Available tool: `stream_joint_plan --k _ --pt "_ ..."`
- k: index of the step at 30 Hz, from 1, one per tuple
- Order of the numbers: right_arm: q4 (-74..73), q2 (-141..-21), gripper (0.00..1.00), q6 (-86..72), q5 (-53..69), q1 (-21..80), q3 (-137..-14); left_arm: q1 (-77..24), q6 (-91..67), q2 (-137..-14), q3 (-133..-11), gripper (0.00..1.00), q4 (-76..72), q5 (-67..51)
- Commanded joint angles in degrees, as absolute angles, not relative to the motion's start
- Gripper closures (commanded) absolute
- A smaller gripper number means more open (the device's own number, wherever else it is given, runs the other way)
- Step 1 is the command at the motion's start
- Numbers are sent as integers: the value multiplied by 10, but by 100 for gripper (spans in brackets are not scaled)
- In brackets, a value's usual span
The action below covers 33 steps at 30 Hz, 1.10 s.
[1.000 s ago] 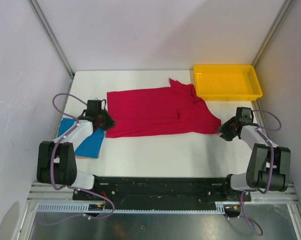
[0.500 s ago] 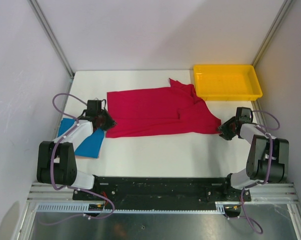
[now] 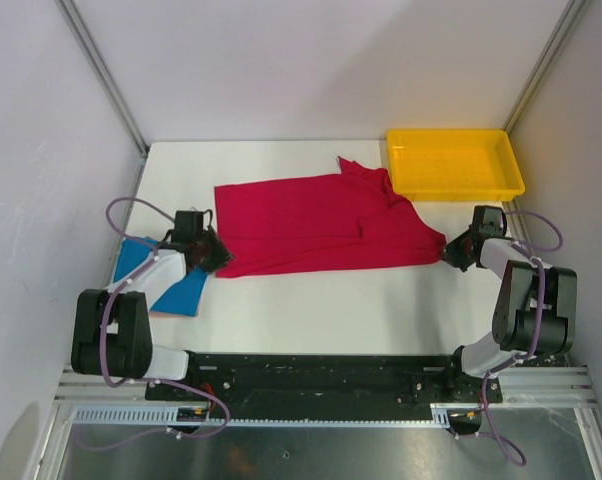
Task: Fold and stack the t-shirts
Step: Fold the flattened tshirt in 1/3 of the way
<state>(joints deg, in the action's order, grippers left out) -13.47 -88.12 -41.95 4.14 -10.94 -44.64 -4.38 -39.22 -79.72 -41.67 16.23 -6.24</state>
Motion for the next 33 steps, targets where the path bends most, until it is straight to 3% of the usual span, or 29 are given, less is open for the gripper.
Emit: stream_joint_plan --k 1,13,33 --pt "-165 -875 100 -402 6 -112 -467 -44 -405 -755 -394 62 153 -41" --pt "-176 -879 100 -391 20 -113 -468 -44 -461 -684 -331 54 170 43" --pt "-169 -889 100 -388 45 -119 -468 -58 -510 -779 -359 57 157 81"
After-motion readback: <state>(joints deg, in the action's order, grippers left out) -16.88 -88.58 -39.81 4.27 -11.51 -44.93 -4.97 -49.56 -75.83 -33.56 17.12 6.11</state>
